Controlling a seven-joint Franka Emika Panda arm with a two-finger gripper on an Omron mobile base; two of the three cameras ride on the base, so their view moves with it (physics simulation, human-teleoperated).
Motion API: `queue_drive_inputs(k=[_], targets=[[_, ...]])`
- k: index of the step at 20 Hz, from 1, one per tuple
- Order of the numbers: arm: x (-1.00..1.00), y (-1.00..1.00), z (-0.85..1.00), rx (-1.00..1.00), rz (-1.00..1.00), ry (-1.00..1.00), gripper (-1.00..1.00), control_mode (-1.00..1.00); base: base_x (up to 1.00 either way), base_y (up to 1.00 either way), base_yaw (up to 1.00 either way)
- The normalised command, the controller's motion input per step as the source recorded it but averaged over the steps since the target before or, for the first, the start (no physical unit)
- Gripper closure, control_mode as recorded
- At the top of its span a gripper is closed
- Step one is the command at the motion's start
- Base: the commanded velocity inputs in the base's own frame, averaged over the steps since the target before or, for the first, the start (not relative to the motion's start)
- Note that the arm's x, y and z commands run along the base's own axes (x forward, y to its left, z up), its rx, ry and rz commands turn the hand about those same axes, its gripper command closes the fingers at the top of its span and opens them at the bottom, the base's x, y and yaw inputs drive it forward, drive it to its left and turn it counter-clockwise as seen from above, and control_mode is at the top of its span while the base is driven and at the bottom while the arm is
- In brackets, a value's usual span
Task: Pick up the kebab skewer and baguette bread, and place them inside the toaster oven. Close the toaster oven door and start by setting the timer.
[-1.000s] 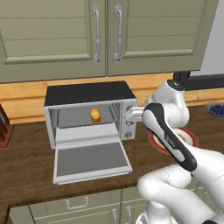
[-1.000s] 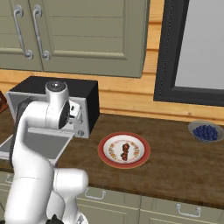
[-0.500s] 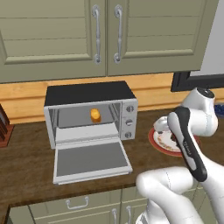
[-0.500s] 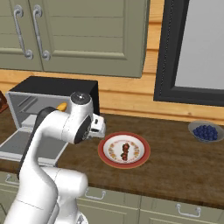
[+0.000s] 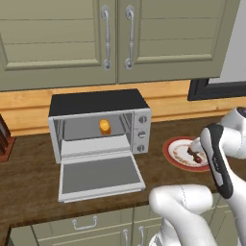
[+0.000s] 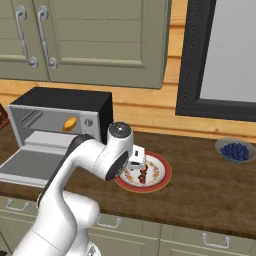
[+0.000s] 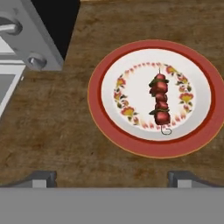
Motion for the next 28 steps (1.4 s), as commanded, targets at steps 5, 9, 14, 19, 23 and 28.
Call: queue_drive_inputs(k=[5,9,14,19,23,28], targets=[[0.36,-0.51,-0.34,0.00,0.00,0.00,-1.00,-1.00,0.00,0.00,0.00],[0.51,-0.46,-0.36,0.00,0.00,0.00,-1.00,-1.00,0.00,0.00,0.00],[0.49,-0.38,-0.48,0.00,0.00,0.01,-1.00,-1.00,0.00,0.00,0.00],[0.54,-0.02,-0.39,0.00,0.00,0.12,-1.00,-1.00,0.00,0.00,0.00],[0.36,-0.01,-0.29,0.00,0.01,0.14,-1.00,-1.00,0.00,0.00,0.00],[0.07,-0.13,-0.37,0.00,0.04,0.03,-1.00,-1.00,0.00,0.00,0.00]])
